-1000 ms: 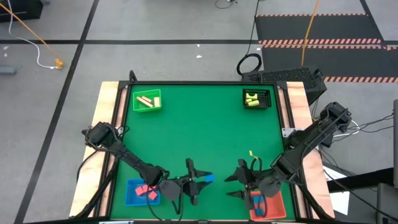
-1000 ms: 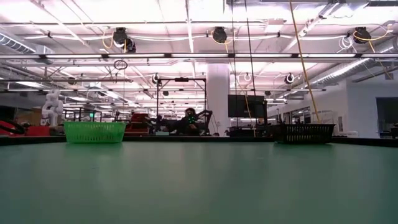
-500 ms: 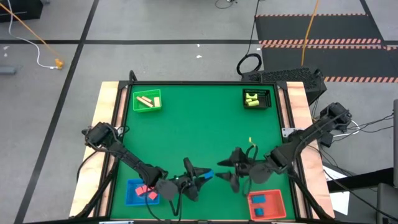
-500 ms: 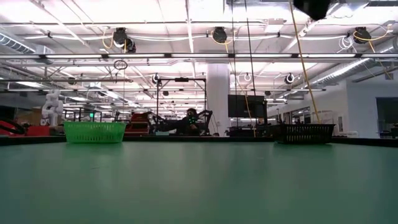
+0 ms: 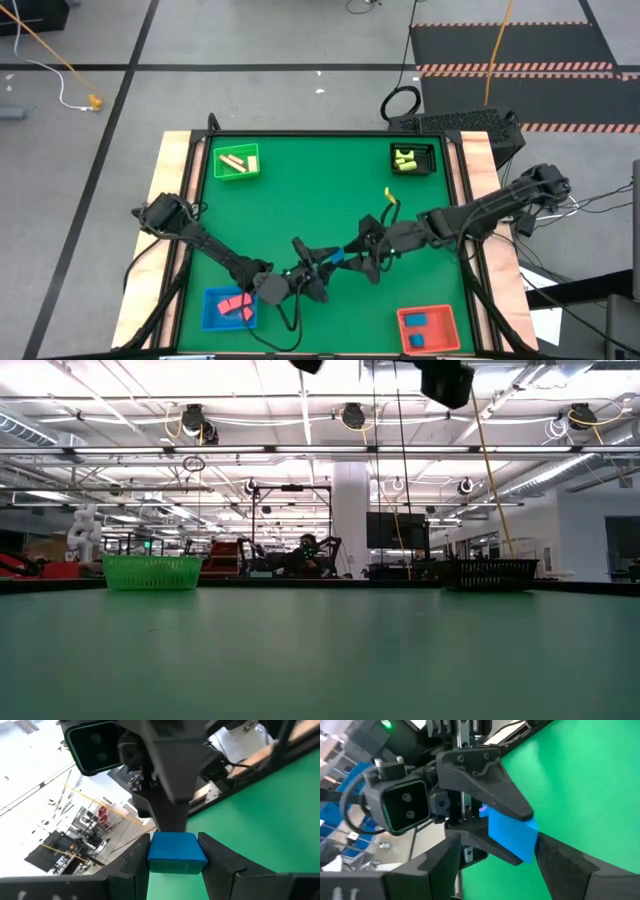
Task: Sort & place blocks by color
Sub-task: Put the blue block into the orange bin
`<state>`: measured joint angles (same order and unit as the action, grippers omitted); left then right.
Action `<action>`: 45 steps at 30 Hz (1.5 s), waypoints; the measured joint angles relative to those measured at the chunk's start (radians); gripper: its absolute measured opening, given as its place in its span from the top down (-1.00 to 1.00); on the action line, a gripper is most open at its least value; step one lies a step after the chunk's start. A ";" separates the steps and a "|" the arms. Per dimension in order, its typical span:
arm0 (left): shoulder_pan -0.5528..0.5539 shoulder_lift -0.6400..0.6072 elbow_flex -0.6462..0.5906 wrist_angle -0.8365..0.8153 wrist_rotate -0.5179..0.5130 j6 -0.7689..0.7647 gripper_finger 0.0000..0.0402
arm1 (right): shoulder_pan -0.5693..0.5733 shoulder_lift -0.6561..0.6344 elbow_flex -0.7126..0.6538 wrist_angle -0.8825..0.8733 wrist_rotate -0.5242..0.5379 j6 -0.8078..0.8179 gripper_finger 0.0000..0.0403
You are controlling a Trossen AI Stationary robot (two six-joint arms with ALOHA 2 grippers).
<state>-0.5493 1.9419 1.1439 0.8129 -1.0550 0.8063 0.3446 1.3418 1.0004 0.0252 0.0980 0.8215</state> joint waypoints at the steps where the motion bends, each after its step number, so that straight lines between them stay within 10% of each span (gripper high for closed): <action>1: 0.008 0.000 0.000 0.012 0.007 -0.002 0.33 | -0.012 0.003 0.000 -0.002 -0.006 -0.011 -0.18; 11: 0.071 0.000 0.000 0.023 0.113 -0.057 0.33 | -0.072 0.009 0.000 -0.005 -0.055 -0.130 -0.14; 21: 0.088 0.000 0.000 0.023 0.111 -0.057 0.33 | -0.086 0.009 0.000 -0.024 -0.070 -0.115 0.46; 34: 0.091 0.002 0.000 0.018 0.120 -0.143 -0.01 | -0.110 -0.003 0.001 -0.094 -0.077 -0.088 0.46; 45: 0.088 0.002 0.000 0.025 -0.036 -0.154 -0.08 | -0.147 -0.189 0.001 -0.506 -0.025 -0.035 0.46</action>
<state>-0.4614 1.9434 1.1439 0.8378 -1.0914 0.6523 0.1980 1.1524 1.0012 -0.4807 0.0728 0.7860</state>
